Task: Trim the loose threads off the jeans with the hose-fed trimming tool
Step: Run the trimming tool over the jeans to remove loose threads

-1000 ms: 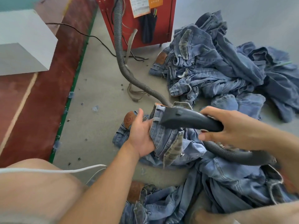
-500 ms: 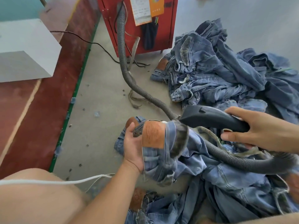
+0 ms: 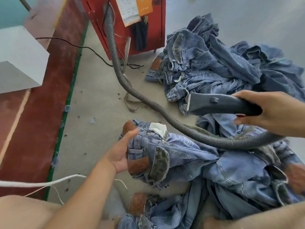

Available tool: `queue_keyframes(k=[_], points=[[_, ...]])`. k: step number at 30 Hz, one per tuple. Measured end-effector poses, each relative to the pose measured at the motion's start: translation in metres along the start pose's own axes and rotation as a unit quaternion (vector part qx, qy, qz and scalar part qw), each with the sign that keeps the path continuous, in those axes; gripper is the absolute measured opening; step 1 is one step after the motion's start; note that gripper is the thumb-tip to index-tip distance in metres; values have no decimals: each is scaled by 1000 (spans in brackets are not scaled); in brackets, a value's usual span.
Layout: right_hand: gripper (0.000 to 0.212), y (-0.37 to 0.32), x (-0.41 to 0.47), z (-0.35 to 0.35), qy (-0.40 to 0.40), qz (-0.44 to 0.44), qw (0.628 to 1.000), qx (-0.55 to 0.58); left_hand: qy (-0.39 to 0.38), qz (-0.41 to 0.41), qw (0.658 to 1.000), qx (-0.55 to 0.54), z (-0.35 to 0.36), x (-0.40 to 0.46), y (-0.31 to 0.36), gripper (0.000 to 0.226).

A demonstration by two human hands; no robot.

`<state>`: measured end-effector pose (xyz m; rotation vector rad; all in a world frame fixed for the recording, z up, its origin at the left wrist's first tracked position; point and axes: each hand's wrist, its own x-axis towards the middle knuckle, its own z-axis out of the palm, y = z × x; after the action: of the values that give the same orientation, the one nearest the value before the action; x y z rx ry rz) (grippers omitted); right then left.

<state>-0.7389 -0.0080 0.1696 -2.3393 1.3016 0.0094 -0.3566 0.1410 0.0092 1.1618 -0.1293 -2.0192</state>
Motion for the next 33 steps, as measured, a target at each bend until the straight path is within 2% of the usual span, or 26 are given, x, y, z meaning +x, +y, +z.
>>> queue_keyframes(k=[4,6,8,9,12,15,18,21,26,29,33], points=[[51,-2,1,8,51,-69,990,-114,75,-92,989,91,14,5,-13,85],[48,-2,3,16,97,-93,974,-185,117,-122,956,241,26,12,-23,89],[49,1,2,25,100,-95,966,-217,150,-136,918,340,35,19,-35,87],[51,3,0,29,69,-85,970,-217,166,-129,917,340,38,22,-39,79],[53,7,-6,43,-65,-41,974,-211,193,-92,949,233,36,29,-46,39],[55,9,-11,58,-85,-38,968,-234,200,-50,969,134,46,36,-55,22],[56,13,-11,64,-48,-29,974,-220,209,-52,975,57,66,44,-65,35],[56,18,-10,65,-19,-14,980,-197,174,-62,982,28,83,47,-68,49],[52,16,-9,64,-73,-25,969,-233,162,-56,985,-11,85,51,-61,53],[48,8,-5,68,-94,-44,957,-271,138,-51,989,-5,82,50,-60,59],[45,-12,7,80,-88,-93,962,-241,128,-19,990,56,72,45,-58,63]])
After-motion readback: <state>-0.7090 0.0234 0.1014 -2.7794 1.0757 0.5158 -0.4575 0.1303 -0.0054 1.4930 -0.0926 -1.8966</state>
